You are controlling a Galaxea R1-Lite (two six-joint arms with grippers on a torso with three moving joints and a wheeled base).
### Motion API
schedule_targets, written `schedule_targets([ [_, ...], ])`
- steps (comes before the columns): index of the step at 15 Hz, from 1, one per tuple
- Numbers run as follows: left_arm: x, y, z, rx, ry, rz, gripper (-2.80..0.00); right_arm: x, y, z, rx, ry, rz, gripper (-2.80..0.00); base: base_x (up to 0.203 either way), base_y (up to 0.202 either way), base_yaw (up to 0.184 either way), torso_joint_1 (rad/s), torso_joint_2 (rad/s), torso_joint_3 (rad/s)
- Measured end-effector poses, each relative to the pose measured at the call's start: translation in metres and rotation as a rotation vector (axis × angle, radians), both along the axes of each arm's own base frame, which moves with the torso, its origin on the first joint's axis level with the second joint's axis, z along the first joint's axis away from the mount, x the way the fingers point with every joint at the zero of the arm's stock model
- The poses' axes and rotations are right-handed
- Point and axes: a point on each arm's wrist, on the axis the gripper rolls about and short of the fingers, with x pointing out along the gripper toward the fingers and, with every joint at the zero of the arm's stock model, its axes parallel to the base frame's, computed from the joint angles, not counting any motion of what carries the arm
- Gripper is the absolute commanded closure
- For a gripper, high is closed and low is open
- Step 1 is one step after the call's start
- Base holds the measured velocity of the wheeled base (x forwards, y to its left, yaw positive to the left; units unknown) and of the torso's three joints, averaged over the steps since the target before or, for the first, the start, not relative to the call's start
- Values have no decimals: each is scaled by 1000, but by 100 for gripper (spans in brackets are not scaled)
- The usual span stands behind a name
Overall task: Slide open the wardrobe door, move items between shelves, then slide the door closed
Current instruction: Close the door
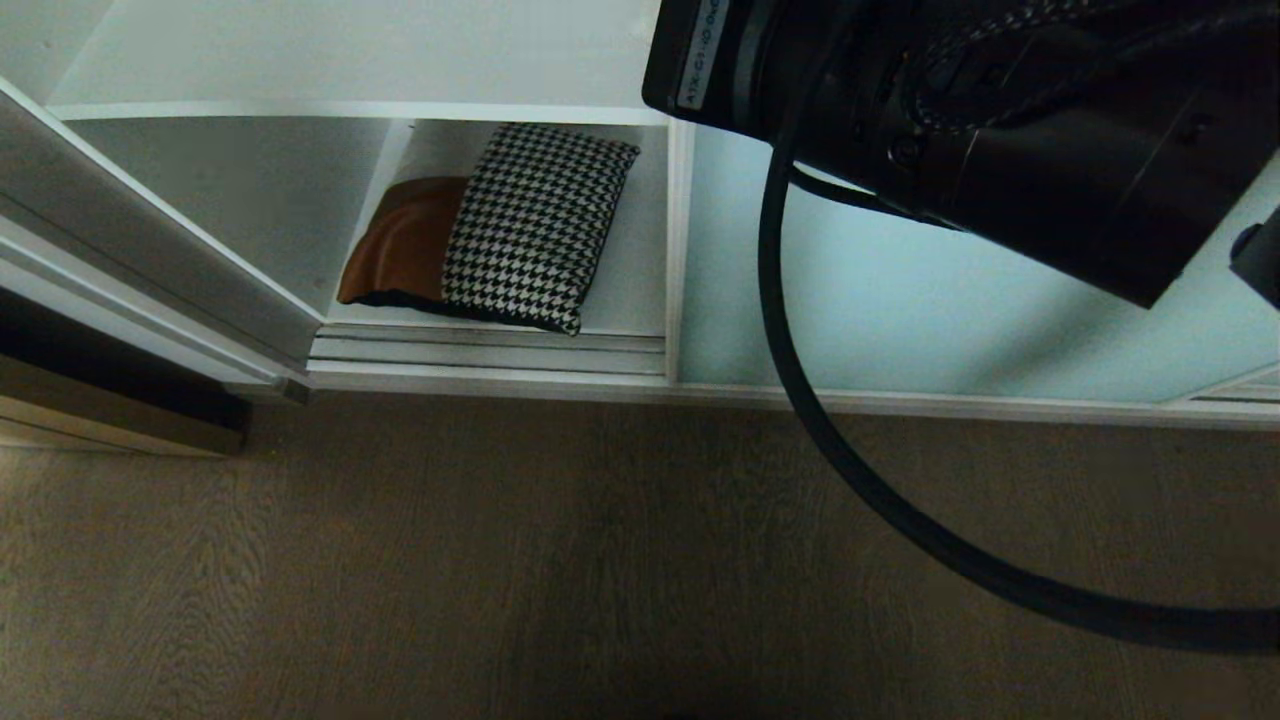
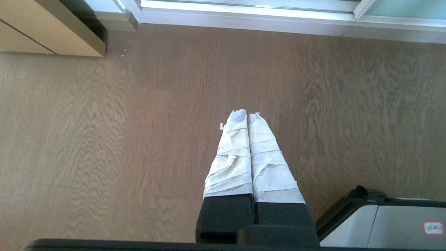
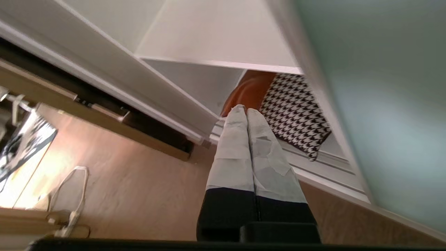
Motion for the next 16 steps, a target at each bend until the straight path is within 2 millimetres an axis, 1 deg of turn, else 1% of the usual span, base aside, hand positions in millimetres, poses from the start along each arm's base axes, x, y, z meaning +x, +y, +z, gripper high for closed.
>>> schedule_targets([
  [2,0,0,0,0,0,0,0,-4,-3,0,7,8,-19,0,0,0,0,0,0,0],
  [5,0,0,0,0,0,0,0,-14,-18,2,7,11,-28,0,0,0,0,0,0,0],
  [8,0,0,0,0,0,0,0,-21,-30,9,30,-5,-30,0,0,0,0,0,0,0],
  [11,0,0,0,0,0,0,0,-18,-30,14,52,-16,-46,0,0,0,0,0,0,0],
  [16,0,0,0,0,0,0,0,-3,-23,14,92,-34,-92,0,0,0,0,0,0,0],
])
